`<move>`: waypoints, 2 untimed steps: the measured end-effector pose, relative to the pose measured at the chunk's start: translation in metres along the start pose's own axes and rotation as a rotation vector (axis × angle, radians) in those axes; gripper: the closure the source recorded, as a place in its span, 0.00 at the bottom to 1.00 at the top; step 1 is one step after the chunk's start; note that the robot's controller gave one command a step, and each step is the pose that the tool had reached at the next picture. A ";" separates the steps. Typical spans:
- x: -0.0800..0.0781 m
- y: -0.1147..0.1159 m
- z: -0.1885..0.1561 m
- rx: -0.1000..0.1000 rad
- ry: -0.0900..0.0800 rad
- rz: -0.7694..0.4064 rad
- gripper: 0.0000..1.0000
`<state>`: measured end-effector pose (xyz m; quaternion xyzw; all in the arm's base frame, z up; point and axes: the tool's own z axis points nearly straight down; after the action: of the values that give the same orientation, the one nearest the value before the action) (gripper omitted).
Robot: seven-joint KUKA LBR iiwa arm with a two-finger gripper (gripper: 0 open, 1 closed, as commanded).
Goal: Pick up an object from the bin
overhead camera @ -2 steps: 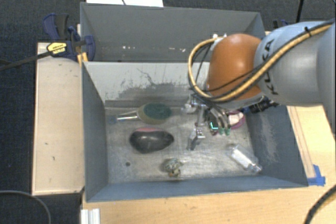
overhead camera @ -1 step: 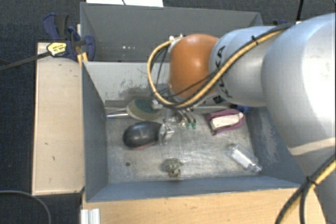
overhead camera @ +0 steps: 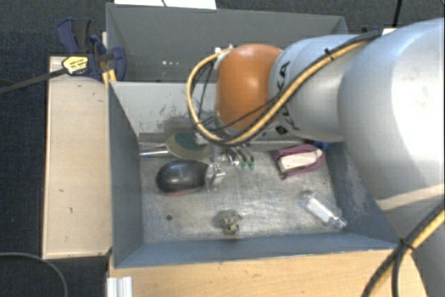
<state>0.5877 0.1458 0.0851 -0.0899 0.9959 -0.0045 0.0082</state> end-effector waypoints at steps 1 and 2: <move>-0.001 0.000 -0.001 0.003 -0.002 -0.003 1.00; 0.012 0.026 -0.190 -0.012 0.001 -0.184 1.00</move>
Offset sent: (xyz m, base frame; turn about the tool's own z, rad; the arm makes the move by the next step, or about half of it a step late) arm 0.0000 0.0000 0.0000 0.0000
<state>0.5681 0.1708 0.2748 -0.1809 0.9835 0.0008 0.0066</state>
